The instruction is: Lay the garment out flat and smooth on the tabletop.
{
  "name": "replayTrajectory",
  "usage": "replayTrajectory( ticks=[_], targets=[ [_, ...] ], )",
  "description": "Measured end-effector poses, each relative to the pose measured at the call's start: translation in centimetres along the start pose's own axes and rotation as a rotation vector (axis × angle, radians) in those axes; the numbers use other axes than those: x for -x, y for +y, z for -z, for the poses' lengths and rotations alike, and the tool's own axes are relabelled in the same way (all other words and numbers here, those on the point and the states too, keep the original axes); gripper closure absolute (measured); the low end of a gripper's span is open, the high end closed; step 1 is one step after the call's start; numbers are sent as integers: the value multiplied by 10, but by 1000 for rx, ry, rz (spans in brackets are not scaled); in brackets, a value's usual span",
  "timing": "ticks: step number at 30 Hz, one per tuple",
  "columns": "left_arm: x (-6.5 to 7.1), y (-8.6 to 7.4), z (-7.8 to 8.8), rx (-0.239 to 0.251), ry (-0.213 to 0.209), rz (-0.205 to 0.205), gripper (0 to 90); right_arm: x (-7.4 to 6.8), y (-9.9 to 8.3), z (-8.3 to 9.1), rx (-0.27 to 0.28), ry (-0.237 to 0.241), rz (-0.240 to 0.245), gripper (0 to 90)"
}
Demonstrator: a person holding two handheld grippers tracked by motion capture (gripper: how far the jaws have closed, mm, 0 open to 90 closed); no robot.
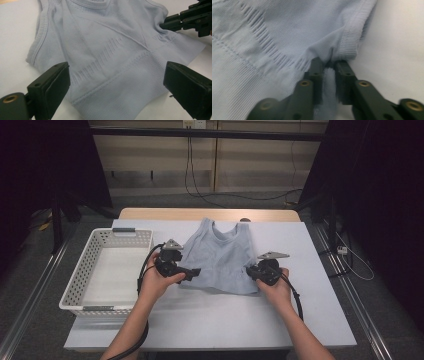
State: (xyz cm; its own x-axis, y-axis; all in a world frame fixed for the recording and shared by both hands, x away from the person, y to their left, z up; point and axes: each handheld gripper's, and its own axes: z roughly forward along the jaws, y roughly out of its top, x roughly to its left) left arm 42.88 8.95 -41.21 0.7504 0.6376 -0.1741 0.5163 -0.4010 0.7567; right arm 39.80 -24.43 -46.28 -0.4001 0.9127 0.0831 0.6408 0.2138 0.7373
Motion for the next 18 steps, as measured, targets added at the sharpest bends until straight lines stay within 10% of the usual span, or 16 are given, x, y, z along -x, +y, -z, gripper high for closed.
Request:
replayTrajectory(
  ticks=[18],
  targets=[
    [-5, 0, 4, 20, 17, 11, 73, 27, -3, 38, 64, 5, -86, 864]
  ],
)
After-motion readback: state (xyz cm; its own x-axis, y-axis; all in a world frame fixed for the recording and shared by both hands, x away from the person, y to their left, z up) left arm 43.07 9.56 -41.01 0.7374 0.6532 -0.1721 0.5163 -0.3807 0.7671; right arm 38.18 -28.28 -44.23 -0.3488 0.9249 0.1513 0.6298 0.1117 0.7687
